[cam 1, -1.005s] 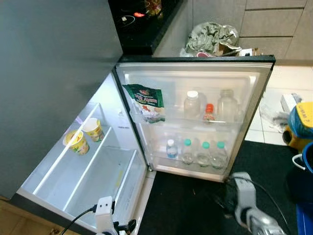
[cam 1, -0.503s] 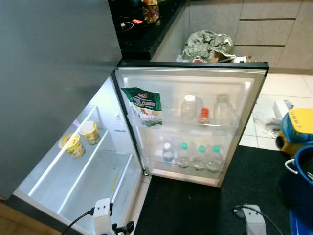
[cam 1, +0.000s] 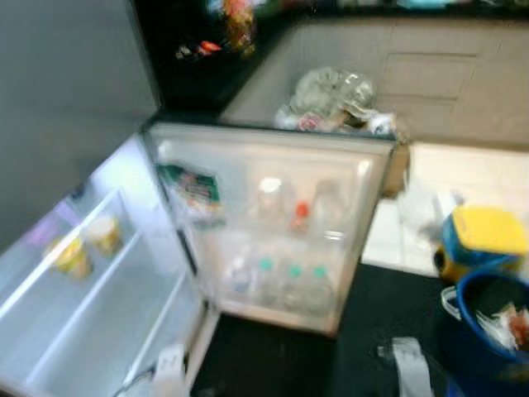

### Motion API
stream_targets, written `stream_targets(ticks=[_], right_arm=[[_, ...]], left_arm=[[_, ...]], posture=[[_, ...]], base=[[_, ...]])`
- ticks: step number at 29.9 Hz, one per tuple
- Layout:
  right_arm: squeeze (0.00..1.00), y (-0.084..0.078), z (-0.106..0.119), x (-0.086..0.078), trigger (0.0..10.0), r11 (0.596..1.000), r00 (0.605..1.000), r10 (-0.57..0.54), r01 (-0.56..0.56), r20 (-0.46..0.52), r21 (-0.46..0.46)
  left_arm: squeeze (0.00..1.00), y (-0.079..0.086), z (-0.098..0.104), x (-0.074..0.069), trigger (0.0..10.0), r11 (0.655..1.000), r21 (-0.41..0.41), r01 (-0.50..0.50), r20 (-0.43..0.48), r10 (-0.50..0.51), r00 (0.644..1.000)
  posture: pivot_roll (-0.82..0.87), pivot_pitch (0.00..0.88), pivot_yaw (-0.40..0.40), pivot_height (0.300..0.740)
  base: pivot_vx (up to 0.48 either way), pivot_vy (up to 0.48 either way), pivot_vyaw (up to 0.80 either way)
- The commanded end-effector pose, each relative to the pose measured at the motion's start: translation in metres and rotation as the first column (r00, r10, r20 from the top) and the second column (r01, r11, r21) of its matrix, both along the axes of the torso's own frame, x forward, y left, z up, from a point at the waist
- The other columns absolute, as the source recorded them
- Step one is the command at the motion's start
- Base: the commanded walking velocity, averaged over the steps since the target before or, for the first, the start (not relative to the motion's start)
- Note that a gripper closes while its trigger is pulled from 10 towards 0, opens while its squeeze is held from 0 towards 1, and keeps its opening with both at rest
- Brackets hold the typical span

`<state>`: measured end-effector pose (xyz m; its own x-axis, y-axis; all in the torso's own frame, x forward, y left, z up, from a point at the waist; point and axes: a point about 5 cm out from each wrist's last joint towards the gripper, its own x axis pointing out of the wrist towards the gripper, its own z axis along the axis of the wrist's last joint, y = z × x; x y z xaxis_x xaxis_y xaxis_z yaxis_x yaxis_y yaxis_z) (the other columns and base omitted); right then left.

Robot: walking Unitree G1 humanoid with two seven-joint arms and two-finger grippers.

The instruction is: Restocking fridge

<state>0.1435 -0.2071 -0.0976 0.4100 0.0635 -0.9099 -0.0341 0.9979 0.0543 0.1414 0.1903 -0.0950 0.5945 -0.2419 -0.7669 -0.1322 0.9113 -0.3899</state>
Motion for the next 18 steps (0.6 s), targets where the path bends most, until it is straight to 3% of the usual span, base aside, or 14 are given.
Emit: stream_targets(ticks=[1,14,18], right_arm=[[0.00,-0.0014,0.0002,-0.0006,10.0,1.000,1.000,0.018,-0.018,0.002,0.000],[0.00,-0.0047,-0.0019,-0.0091,10.0,0.999,0.998,0.054,-0.054,-0.027,0.000],[0.00,-0.0072,-0.0009,-0.0079,10.0,0.998,0.998,0.063,-0.064,-0.025,-0.005]], left_arm=[[0.00,0.0042,-0.0009,-0.0039,10.0,1.000,0.008,-0.017,-0.010,0.017,1.000],[0.00,-0.0018,-0.0042,-0.0101,10.0,0.999,0.002,-0.040,-0.029,0.040,0.999],[0.00,-0.0002,-0.0044,-0.0097,10.0,0.998,0.022,-0.064,-0.034,0.065,0.997]], posture=[[-0.02,0.000,0.062,0.740],[-0.03,0.000,0.048,0.740],[-0.03,0.000,0.046,0.740]], base=[[0.000,-0.442,0.78],[0.000,-0.438,0.78],[0.000,0.000,0.78]])
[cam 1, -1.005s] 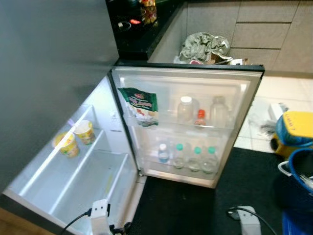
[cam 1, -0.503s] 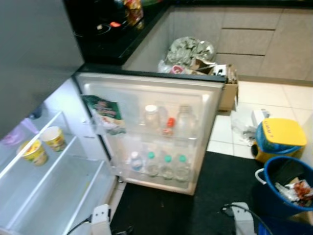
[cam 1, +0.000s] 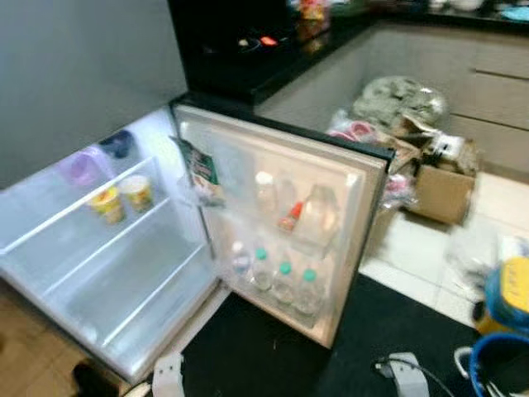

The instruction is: Restocking fridge

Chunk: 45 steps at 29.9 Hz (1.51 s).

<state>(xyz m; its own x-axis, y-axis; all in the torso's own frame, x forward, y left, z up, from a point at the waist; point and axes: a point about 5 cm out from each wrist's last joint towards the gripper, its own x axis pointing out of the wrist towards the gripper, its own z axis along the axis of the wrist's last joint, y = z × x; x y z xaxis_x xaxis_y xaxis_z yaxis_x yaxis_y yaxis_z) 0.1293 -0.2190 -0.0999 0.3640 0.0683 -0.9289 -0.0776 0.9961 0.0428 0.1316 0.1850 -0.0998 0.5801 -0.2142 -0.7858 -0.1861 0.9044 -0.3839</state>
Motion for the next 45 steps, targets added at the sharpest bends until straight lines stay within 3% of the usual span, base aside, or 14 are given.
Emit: stream_targets(ticks=[1,22,36,45], right_arm=[[0.00,0.004,0.001,0.007,10.0,1.000,1.000,0.019,-0.019,0.022,0.009],[0.00,-0.001,0.001,0.003,10.0,1.000,1.000,0.012,-0.012,0.022,-0.011],[0.00,-0.009,0.003,0.006,10.0,0.997,1.000,0.003,-0.001,0.021,-0.074],[0.00,-0.013,0.003,0.004,10.0,0.994,1.000,0.004,-0.004,0.004,-0.109]], left_arm=[[0.00,0.005,0.000,0.000,10.0,1.000,0.018,-0.023,-0.002,0.023,1.000],[0.00,0.010,0.001,0.001,10.0,1.000,0.030,-0.001,0.005,0.001,1.000],[0.00,0.006,0.000,-0.003,10.0,1.000,0.000,0.004,-0.011,-0.004,1.000],[0.00,0.007,-0.002,-0.007,10.0,1.000,0.019,-0.007,-0.037,0.008,0.999]], posture=[[-0.03,0.000,0.046,0.740],[-0.03,0.000,0.055,0.740],[-0.03,0.000,0.042,0.740],[-0.03,0.000,0.035,0.740]], base=[[0.000,0.000,0.78],[0.000,0.000,0.78],[0.000,-0.365,0.00],[0.000,0.000,0.00]])
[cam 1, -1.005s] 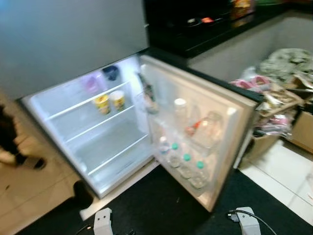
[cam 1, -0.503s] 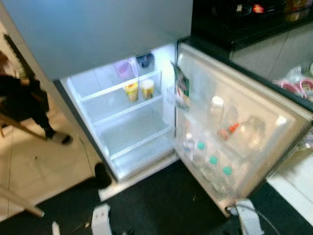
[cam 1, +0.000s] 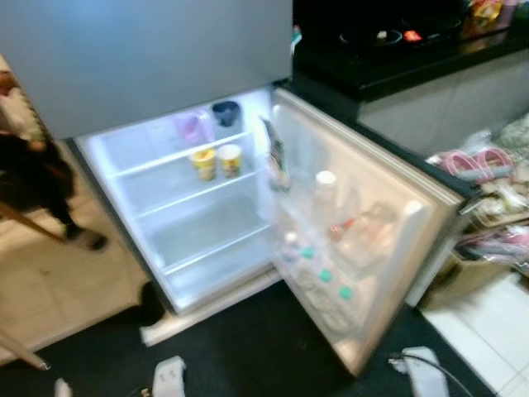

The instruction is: Restocking fridge

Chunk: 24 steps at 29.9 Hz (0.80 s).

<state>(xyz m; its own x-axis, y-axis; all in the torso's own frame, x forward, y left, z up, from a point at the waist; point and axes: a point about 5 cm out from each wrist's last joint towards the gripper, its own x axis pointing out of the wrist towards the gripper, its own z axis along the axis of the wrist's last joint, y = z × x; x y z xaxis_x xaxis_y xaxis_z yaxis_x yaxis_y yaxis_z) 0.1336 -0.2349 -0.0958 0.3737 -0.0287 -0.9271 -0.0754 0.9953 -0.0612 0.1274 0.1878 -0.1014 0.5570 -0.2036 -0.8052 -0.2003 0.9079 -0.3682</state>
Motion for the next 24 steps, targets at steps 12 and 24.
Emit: stream_targets(ticks=[12,24], right_arm=[[0.00,-0.063,0.038,0.040,10.0,0.909,0.892,-0.346,0.395,0.289,-0.130],[0.00,-0.119,0.111,0.102,4.2,0.804,0.670,-0.431,0.589,0.604,-0.080]], left_arm=[[0.00,0.007,0.001,-0.001,10.0,1.000,0.007,0.005,-0.007,-0.005,1.000],[0.00,0.009,0.001,-0.002,10.0,1.000,-0.005,-0.019,-0.002,0.019,1.000]], posture=[[-0.03,0.000,0.028,0.740],[-0.02,0.000,0.036,0.740]], base=[[0.000,0.000,0.00],[0.000,0.000,0.00]])
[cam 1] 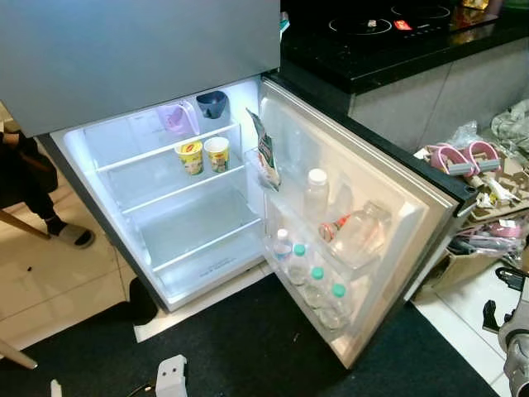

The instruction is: Restocking fridge

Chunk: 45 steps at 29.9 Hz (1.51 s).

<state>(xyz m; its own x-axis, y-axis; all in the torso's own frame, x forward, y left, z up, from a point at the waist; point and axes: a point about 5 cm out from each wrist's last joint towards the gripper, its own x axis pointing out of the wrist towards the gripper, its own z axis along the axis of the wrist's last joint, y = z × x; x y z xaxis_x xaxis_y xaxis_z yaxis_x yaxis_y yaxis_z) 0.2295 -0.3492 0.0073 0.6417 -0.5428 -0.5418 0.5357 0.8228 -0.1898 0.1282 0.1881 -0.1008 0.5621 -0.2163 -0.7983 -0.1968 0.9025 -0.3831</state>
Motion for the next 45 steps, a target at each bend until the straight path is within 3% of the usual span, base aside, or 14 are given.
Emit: stream_targets(ticks=[1,6,12,13,19,21,24,27,28,30,33,38,41,45], right_arm=[[0.00,-0.006,0.019,0.016,0.0,1.000,0.993,-0.018,0.018,0.118,0.003],[0.00,-0.007,0.032,0.028,0.0,1.000,0.978,-0.009,0.004,0.207,0.024],[0.00,0.027,0.061,0.072,0.0,0.944,0.869,0.227,-0.308,0.440,0.121],[0.00,0.035,0.062,0.076,10.0,0.920,0.845,0.270,-0.368,0.463,0.136],[0.00,0.064,0.064,0.088,10.0,0.792,0.738,0.424,-0.584,0.525,0.180],[0.00,0.087,0.063,0.092,10.0,0.655,0.636,0.543,-0.729,0.548,0.196],[0.00,0.103,0.061,0.093,10.0,0.558,0.563,0.607,-0.804,0.560,0.204],[0.00,0.146,0.057,0.092,10.0,0.293,0.361,0.720,-0.932,0.592,0.213],[0.00,0.146,0.057,0.092,10.0,0.293,0.361,0.720,-0.932,0.592,0.213],[0.00,0.169,0.057,0.089,10.0,0.134,0.237,0.739,-0.969,0.630,0.207],[0.00,0.192,0.057,0.086,10.0,0.008,0.131,0.746,-0.982,0.653,0.188],[0.00,0.181,0.045,0.089,10.0,0.220,0.326,0.730,-0.944,0.601,0.244],[0.00,0.176,0.040,0.086,10.0,0.254,0.363,0.727,-0.931,0.582,0.262],[0.00,0.149,0.002,0.060,10.0,0.494,0.603,0.692,-0.796,0.397,0.349]], left_arm=[[0.00,0.008,0.000,-0.005,10.0,1.000,0.008,-0.024,-0.013,0.024,1.000],[0.00,0.008,-0.001,-0.007,10.0,1.000,0.006,-0.027,-0.018,0.027,0.999],[0.00,0.008,-0.002,-0.010,10.0,0.999,0.002,-0.050,-0.021,0.050,0.999],[0.00,0.008,-0.002,-0.009,10.0,0.999,0.000,-0.050,-0.021,0.050,0.999],[0.00,0.006,-0.002,-0.008,10.0,0.999,-0.006,-0.051,-0.017,0.051,0.999],[0.00,0.006,-0.001,-0.007,10.0,0.999,-0.008,-0.053,-0.015,0.053,0.998],[0.00,0.006,-0.001,-0.007,10.0,0.999,-0.009,-0.054,-0.015,0.053,0.998],[0.00,0.005,-0.002,-0.007,10.0,0.999,-0.011,-0.052,-0.018,0.052,0.998],[0.00,0.005,-0.002,-0.007,10.0,0.999,-0.011,-0.052,-0.018,0.052,0.998],[0.00,0.004,-0.002,-0.008,10.0,0.999,-0.013,-0.051,-0.019,0.051,0.999],[0.00,0.004,-0.002,-0.008,10.0,0.999,-0.014,-0.049,-0.021,0.049,0.999],[0.00,0.004,-0.002,-0.008,10.0,0.999,-0.014,-0.048,-0.021,0.048,0.999],[0.00,0.004,-0.002,-0.008,10.0,0.999,-0.013,-0.049,-0.021,0.049,0.999],[0.00,0.005,-0.002,-0.008,10.0,0.999,-0.009,-0.051,-0.022,0.051,0.998]], posture=[[-0.02,0.000,0.036,0.740],[-0.02,0.000,0.036,0.740],[-0.03,0.000,0.043,0.740],[-0.03,0.000,0.046,0.740],[-0.03,0.000,0.048,0.740],[-0.03,0.000,0.050,0.740],[-0.03,0.000,0.050,0.740],[-0.03,0.000,0.052,0.740],[-0.03,0.000,0.052,0.740],[-0.03,0.000,0.052,0.740],[-0.04,0.000,0.055,0.740],[-0.03,0.000,0.057,0.740],[-0.03,0.000,0.057,0.740],[-0.03,0.000,0.057,0.740]], base=[[0.000,0.000,0.00],[0.000,0.000,0.00],[0.000,0.000,0.00],[0.000,0.000,0.00],[0.000,0.000,0.00],[0.000,0.000,0.00],[0.000,0.000,0.00],[0.000,0.000,0.00],[0.000,0.000,0.00],[0.000,0.000,0.00],[0.000,0.000,0.00],[0.000,0.000,0.00],[0.000,0.000,0.00],[0.000,0.000,0.00]])
